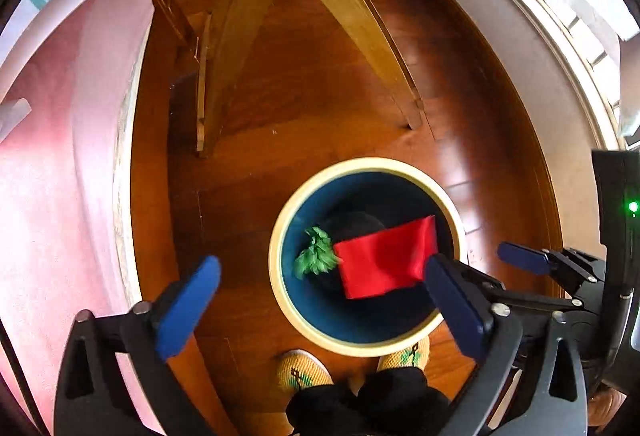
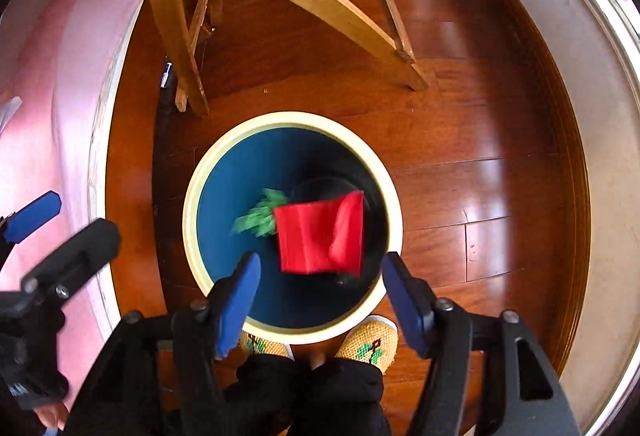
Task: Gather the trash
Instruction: 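Open both tools to drop the red cloth and green paper into the bin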
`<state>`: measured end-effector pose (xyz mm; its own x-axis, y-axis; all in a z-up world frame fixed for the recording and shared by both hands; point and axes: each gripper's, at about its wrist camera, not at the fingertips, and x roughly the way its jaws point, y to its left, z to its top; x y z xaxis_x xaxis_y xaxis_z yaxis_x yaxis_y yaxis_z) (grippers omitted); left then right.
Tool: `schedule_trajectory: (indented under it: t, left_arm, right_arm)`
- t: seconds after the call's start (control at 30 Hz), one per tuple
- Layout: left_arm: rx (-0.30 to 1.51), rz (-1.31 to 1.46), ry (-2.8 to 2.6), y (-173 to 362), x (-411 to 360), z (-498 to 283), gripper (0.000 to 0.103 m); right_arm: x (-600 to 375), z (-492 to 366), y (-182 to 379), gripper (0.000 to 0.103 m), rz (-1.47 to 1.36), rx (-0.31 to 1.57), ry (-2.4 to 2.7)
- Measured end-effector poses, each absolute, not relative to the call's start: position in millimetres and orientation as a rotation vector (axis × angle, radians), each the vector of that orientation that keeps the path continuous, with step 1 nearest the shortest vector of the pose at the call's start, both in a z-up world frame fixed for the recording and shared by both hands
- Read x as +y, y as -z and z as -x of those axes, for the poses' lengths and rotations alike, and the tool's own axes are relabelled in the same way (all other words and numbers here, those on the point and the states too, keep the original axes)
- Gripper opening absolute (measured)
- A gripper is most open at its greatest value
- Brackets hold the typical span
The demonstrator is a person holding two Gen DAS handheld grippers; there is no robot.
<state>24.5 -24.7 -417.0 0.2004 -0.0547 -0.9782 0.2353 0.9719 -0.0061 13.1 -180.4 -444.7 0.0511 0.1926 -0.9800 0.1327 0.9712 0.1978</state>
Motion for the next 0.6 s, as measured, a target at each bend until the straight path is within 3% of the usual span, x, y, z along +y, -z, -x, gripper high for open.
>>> schedule_trajectory:
  t: [0.33, 0.6]
  left_arm:
    - [1.347, -0.138, 0.19, 381.9, -20.4, -28.3, 0.102]
    - [1.327, -0.141, 0.2, 297.8, -9.6, -17.5, 0.102]
  right_arm:
    - [-187.2, -14.6, 422.0, 0.068, -0.287, 1.533, -0.035]
    - [-179.3, -6.6, 348.1, 0.068, -0.281, 1.529, -0.017]
